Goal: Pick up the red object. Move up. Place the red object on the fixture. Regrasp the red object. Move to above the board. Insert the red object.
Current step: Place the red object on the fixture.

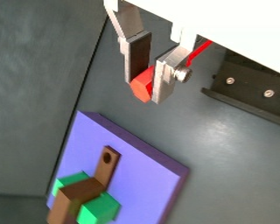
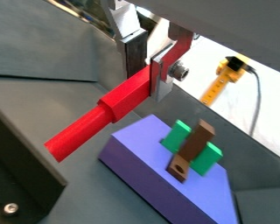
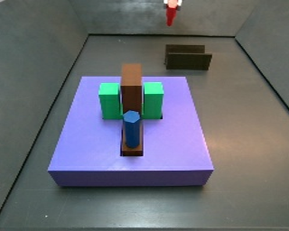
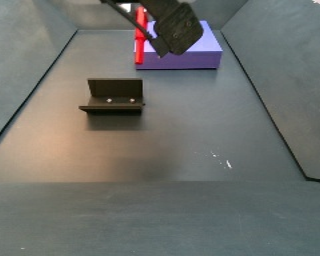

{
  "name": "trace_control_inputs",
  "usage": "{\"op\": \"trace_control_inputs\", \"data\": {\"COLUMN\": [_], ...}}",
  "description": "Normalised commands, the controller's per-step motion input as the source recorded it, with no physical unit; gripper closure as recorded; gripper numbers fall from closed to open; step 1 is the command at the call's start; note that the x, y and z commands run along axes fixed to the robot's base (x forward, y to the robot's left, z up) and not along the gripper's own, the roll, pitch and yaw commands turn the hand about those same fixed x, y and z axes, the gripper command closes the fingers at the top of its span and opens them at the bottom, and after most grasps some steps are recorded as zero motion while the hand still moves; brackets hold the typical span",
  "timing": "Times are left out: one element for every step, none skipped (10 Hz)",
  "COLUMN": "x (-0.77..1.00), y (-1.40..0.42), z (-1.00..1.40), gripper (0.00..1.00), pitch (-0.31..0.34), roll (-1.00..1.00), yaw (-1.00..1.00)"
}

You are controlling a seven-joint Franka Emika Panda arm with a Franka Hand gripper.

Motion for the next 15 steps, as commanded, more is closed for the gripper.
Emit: {"op": "trace_control_inputs", "data": {"x": [0.03,0.5,0.75,0.78,0.79,0.73,0.59,0.38,0.41,0.46,0.49,0.52,0.48,0.46,0.39], "y": [0.0,0.06,0.12,0.08,0.05,0.03,0.0,0.0,0.0,0.04,0.06,0.05,0.05,0.06,0.05], "z": [0.0,0.0,0.0,0.0,-0.11,-0.3,-0.41,-0.49,-0.31,-0.33,-0.36,-0.36,-0.4,-0.39,-0.37], "gripper": [1.0,1.0,1.0,1.0,1.0,1.0,1.0,1.0,1.0,1.0,1.0,1.0,1.0,1.0,1.0], "pitch": [0.0,0.043,0.0,0.0,0.0,0.0,-0.006,-0.109,-0.089,-0.049,-0.043,-0.046,-0.04,-0.037,-0.029], "roll": [0.0,-0.09,-0.02,-0.01,0.0,0.0,0.0,0.0,0.0,0.0,-0.01,-0.03,-0.03,-0.01,0.0], "yaw": [0.0,0.02,0.34,0.35,0.33,0.3,0.27,0.18,0.07,0.0,0.0,0.0,0.0,0.0,0.01]}}
